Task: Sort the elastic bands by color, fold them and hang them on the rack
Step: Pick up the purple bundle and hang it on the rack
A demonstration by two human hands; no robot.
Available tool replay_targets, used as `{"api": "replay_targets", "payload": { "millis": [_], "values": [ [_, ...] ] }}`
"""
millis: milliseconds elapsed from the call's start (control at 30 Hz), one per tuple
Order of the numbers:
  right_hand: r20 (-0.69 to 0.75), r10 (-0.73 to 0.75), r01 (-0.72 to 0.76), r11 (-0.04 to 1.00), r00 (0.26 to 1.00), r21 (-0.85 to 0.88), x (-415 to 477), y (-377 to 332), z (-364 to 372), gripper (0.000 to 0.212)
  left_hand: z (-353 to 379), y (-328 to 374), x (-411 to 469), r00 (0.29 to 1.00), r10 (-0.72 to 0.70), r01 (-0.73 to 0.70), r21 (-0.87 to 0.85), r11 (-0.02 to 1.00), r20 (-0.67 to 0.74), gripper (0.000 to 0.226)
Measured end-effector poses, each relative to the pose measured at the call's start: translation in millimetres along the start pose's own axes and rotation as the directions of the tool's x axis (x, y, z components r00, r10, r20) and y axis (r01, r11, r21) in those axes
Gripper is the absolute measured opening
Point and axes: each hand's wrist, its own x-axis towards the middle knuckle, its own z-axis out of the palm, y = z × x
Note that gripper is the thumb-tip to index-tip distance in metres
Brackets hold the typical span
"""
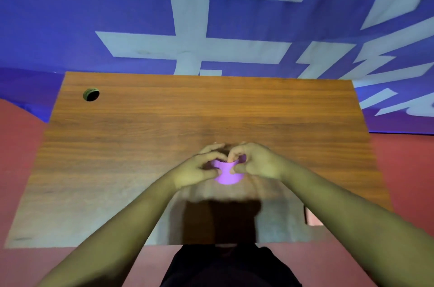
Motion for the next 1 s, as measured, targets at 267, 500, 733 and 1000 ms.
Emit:
{"api": "replay_targets", "payload": {
  "millis": [267, 500, 733, 1000],
  "values": [
    [-0.099, -0.134, 0.139, 0.989, 0.986, 0.05, -30.3, -39.1, -79.1, 0.015, -26.6, 102.9, -7.2, 0.979, 0.121, -0.109, 0.077, 0.991, -0.165, 0.015],
    [-0.251, -0.098, 0.175, 0.936, 0.963, 0.305, -53.1, -59.7, -121.3, 0.012, -25.3, 180.1, -17.0, 0.93, 0.249, -0.196, 0.208, 0.958, -0.271, 0.052],
    [-0.248, -0.087, 0.229, 0.741, 0.965, 0.632, -71.4, -85.8, -148.9, 0.022, -34.8, 238.1, -24.4, 0.875, 0.333, -0.206, 0.351, 0.913, -0.352, 0.037],
    [-0.338, -0.391, 0.458, 0.877, 0.856, 0.145, -94.0, -130.9, -176.9, 0.05, -58.0, 297.9, -29.1, 0.803, 0.386, -0.262, 0.313, 0.913, -0.455, 0.03]
  ]
}}
